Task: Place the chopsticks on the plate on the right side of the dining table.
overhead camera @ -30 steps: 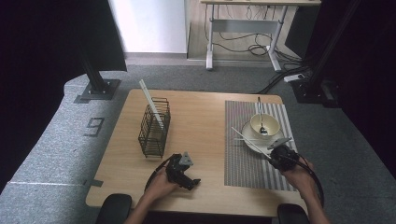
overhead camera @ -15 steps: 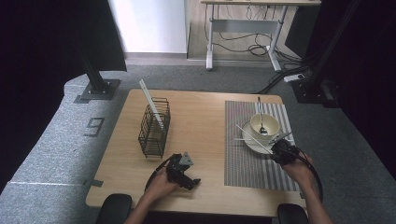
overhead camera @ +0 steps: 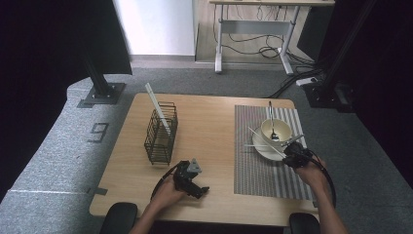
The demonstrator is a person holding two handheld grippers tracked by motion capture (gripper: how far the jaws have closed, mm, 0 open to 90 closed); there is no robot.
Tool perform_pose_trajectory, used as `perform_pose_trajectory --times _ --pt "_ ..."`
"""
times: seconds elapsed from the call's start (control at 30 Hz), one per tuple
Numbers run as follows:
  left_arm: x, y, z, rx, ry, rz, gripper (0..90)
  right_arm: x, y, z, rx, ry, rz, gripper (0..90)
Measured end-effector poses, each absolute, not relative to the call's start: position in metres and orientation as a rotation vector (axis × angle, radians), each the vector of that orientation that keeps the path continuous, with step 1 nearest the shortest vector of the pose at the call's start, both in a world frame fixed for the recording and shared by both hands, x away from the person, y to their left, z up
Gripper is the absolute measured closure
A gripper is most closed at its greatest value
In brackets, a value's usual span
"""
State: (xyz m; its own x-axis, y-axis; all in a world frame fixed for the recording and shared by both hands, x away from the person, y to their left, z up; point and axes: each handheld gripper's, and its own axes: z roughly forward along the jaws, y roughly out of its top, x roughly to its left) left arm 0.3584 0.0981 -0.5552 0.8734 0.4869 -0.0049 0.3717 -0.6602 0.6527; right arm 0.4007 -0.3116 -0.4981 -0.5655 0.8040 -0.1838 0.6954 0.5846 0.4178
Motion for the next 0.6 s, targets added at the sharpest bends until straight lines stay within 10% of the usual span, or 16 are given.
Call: perform_pose_trajectory --times 0.6 --pt "0.3584 0.0978 -0.5553 2.362 0.619 0.223 0.0 0.3984 -0.3213 -0.5003 1.274 2.437 0.44 70.0"
